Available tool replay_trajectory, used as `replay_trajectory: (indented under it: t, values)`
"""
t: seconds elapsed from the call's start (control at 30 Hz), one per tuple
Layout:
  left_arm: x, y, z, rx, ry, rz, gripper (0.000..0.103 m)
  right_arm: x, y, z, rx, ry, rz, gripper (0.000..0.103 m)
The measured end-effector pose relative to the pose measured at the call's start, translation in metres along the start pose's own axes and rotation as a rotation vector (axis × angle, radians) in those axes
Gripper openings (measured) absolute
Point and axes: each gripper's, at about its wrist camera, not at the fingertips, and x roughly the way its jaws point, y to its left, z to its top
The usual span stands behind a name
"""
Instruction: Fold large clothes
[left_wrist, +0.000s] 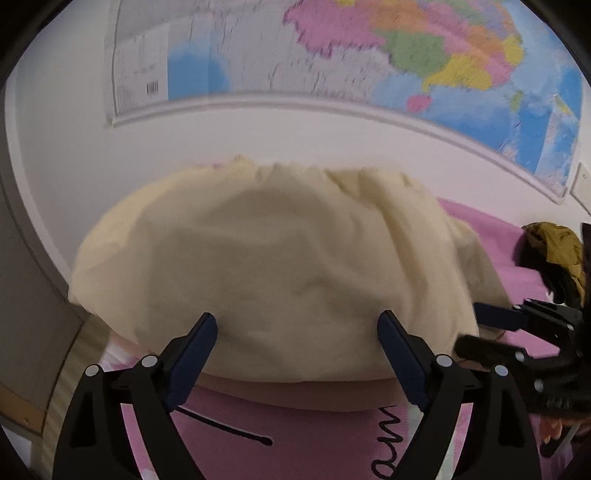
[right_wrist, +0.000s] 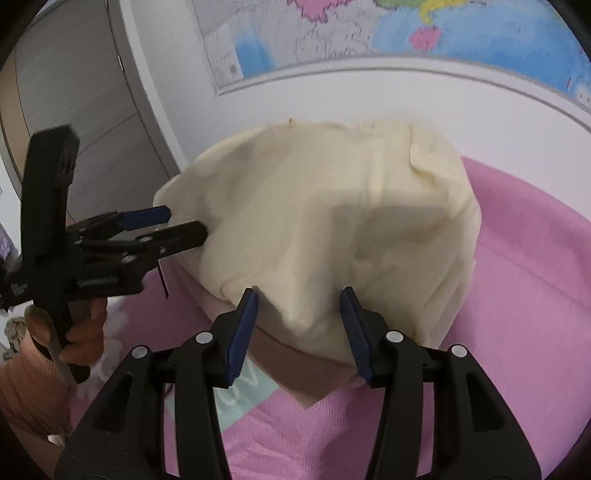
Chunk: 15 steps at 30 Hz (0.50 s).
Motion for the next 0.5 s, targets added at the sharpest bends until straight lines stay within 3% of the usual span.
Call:
replay_trajectory:
  t: [0.17,0.23,0.3,0.5]
  values:
    - [-0.015,-0.01,-0.006,0.0,-0.026,0.027,0.087,-0.02,0.003,-0.005,0.024,-0.055,0.003,0.052]
    - [-0.023,-0.014,-0.009,-0.003,-0.045,0.055,0.091,-0.031,0.008,-0.009,0.012,-0.085,-0.007,0.063]
    - [-0.032,-0.016,-0.013,-0.008,-0.065,0.076,0.096,-0.042,0.011,-0.015,-0.002,-0.111,-0.024,0.066]
    - [-0.063,-0.022,-0.03,-0.065,-0.108,0.125,0.096,-0.064,0.022,-0.03,-0.026,-0.147,-0.071,0.085]
